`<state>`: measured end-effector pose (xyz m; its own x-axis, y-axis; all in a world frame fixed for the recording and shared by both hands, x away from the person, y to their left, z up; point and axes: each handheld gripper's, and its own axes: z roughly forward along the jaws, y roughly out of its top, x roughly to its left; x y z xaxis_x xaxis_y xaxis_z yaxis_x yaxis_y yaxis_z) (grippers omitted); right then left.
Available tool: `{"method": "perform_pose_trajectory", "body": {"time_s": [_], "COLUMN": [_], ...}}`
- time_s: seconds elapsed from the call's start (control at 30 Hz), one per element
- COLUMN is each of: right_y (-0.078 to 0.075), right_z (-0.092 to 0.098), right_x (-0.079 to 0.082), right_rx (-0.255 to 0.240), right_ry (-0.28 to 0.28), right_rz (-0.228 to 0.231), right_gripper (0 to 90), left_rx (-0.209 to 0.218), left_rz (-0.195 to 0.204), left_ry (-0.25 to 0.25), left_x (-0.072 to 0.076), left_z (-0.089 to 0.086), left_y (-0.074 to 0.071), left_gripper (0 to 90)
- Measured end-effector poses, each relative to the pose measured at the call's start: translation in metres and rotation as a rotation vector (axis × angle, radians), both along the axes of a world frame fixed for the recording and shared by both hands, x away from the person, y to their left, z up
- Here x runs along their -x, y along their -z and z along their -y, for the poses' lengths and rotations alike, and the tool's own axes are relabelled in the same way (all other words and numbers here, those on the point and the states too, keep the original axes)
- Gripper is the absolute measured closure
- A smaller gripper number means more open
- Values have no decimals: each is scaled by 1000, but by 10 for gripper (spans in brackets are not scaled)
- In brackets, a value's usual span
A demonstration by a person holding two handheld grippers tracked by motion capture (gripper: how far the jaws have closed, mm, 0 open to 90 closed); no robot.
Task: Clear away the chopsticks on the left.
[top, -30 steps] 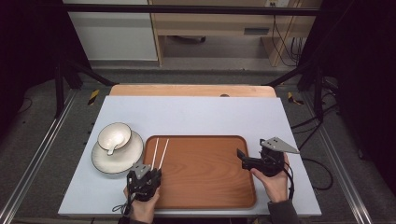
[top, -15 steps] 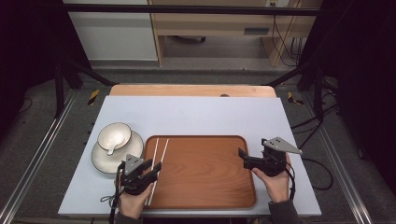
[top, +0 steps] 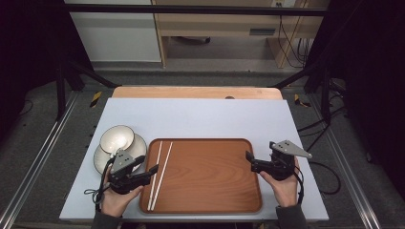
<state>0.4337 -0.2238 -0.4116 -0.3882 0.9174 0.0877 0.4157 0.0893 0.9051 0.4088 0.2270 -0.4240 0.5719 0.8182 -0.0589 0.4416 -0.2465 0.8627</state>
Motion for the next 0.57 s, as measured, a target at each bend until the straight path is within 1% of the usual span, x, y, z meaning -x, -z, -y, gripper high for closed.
{"method": "perform_pose_trajectory", "body": {"time_s": [0.1,0.23,0.37,0.43,0.5,0.57], "right_y": [1,3,4,5,6,7], "right_z": [0,1,2,3,3,4], "right_x": [0,-1,-1,-1,-2,-2], "right_rx": [-5,3,3,2,11,13], "right_ry": [2,4,7,9,9,9], "right_rz": [-5,-13,-17,-20,-21,-27], "right_gripper": [52,51,50,50,49,49], "left_rx": [-11,-7,6,18,16,7], "left_rz": [9,8,18,16,16,15], "left_ry": [6,1,4,-2,-5,3], "left_x": [2,3,6,8,11,13], "left_z": [-11,-23,-35,-41,-45,-48], "left_y": [4,7,8,9,9,11], "left_gripper": [325,282,256,245,239,232]}}
